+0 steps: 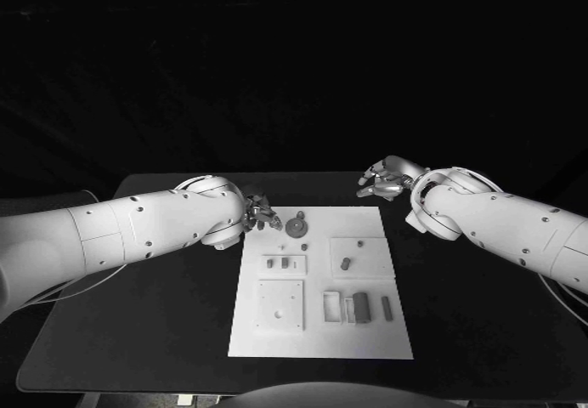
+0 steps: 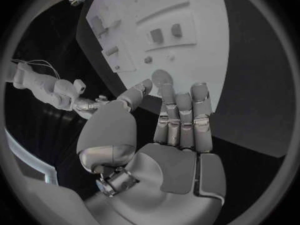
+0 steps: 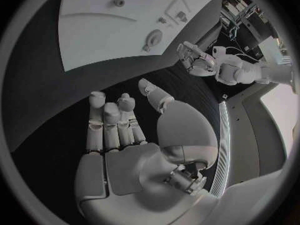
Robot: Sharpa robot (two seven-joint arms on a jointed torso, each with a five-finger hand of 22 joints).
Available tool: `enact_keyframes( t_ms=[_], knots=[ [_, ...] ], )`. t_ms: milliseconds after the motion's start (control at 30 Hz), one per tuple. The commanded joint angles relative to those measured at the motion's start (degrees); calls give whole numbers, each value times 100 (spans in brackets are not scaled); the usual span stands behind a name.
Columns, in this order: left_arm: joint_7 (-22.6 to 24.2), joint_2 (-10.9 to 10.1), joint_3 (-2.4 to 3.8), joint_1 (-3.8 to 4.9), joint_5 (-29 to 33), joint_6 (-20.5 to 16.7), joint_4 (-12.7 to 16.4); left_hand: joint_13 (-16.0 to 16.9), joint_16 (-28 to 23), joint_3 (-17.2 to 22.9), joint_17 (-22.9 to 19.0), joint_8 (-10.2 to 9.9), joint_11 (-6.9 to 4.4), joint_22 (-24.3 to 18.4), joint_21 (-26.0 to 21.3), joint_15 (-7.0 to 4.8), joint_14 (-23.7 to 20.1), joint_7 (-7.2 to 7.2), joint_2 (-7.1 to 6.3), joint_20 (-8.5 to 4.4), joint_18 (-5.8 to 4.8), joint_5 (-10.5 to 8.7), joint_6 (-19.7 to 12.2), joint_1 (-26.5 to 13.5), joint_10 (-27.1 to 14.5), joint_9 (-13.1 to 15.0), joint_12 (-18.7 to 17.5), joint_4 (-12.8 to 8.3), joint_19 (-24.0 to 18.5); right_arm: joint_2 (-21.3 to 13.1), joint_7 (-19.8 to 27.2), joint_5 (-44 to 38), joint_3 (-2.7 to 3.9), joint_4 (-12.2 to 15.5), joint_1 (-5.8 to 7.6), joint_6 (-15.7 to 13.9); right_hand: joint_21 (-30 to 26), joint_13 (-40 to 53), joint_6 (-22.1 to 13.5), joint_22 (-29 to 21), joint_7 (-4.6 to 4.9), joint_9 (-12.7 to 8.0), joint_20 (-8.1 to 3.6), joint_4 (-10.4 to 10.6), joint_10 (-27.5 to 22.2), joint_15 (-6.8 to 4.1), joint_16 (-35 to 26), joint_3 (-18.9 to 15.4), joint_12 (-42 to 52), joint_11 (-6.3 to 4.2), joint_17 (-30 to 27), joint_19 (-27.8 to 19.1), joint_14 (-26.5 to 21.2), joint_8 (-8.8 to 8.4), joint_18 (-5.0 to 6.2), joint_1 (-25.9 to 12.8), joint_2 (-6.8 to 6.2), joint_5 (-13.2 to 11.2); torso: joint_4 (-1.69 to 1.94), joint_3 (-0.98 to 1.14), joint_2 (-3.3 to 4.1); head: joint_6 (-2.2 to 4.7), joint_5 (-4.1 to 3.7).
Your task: Assemble the parts on the task board
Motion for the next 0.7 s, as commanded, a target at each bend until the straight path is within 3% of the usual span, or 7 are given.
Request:
enact_keyframes(
  t_ms=[33,100,333,367,433,567,700],
  knots=[
    [1321,63,-43,-3,-297,-681,12,-49,-93,98,-36,-164,100,-33,-103,111,-136,179,57,87,189,-130,-255,389,-117,-180,-97,-243,-110,-8,27,-52,2,-5,0,80,-7,-9,8,-7,47,-6,-36,33,-38,-49,33,11,30,7,-7,-5,-8,-24,92,-53,-14,0,-8,2,2,18,-16],
    [1781,75,-129,-4,-664,-739,-11,-55,-96,140,-35,-243,122,-33,-113,140,-154,203,65,121,210,-152,-341,631,-125,-283,-103,-364,-102,-11,32,-52,2,-4,0,80,-7,-9,8,-7,47,-6,-36,33,-38,-49,33,11,30,7,-7,-5,-8,-24,92,-53,-15,0,-1,0,6,15,-24],
    [2562,241,-131,-109,-1790,-789,-275,-21,79,33,106,-366,39,54,-45,111,-189,88,-40,134,236,-371,-416,1091,-197,-653,-64,-424,-26,-20,43,-52,2,-6,0,75,-6,-9,8,-8,47,-6,-36,34,-38,-49,34,10,31,7,-7,-4,-8,-24,92,-53,-16,0,1,-3,8,18,-41],
    [2618,267,-131,-128,-1876,-846,-321,69,420,-22,310,-398,17,161,167,31,-38,20,-137,61,286,-574,-526,1271,-319,-750,36,-427,210,-20,43,-51,2,-6,0,74,-6,-9,8,-8,47,-6,-36,34,-38,-49,34,11,31,7,-7,-4,-8,-24,92,-53,-15,0,1,-4,8,18,-42],
    [2741,330,-132,-175,-2021,-1002,-424,234,673,-74,496,-391,-9,193,332,-7,-51,1,-201,22,311,-654,-564,1353,-403,-851,256,-413,336,-19,46,-51,2,-9,0,76,-6,-9,8,-8,47,-6,-36,34,-38,-49,34,10,32,7,-7,-4,-8,-24,92,-54,-15,0,-2,-7,6,15,-45],
    [3014,472,-133,-258,-2486,-1399,-616,1094,1323,-151,951,-272,-140,187,942,-123,340,-66,-265,-129,479,-826,-420,1482,-299,-1054,1520,-345,885,-17,54,-51,2,-15,-2,76,-5,-10,6,-8,47,-7,-37,36,-37,-49,35,10,33,7,-7,-2,-6,-25,92,-55,-15,0,-2,-14,10,17,-78],
    [3075,576,-133,-282,-2947,-879,-664,1400,1419,-75,1647,-230,-190,172,1213,-186,1091,-109,-268,-180,598,-739,-362,1527,12,-1145,1961,-232,1232,-3,57,-51,2,-19,-7,86,-4,-10,5,-7,48,-7,-37,39,-36,-49,36,9,34,7,-7,-1,-6,-26,92,-57,-15,0,-7,-17,14,14,-102]
  ],
)
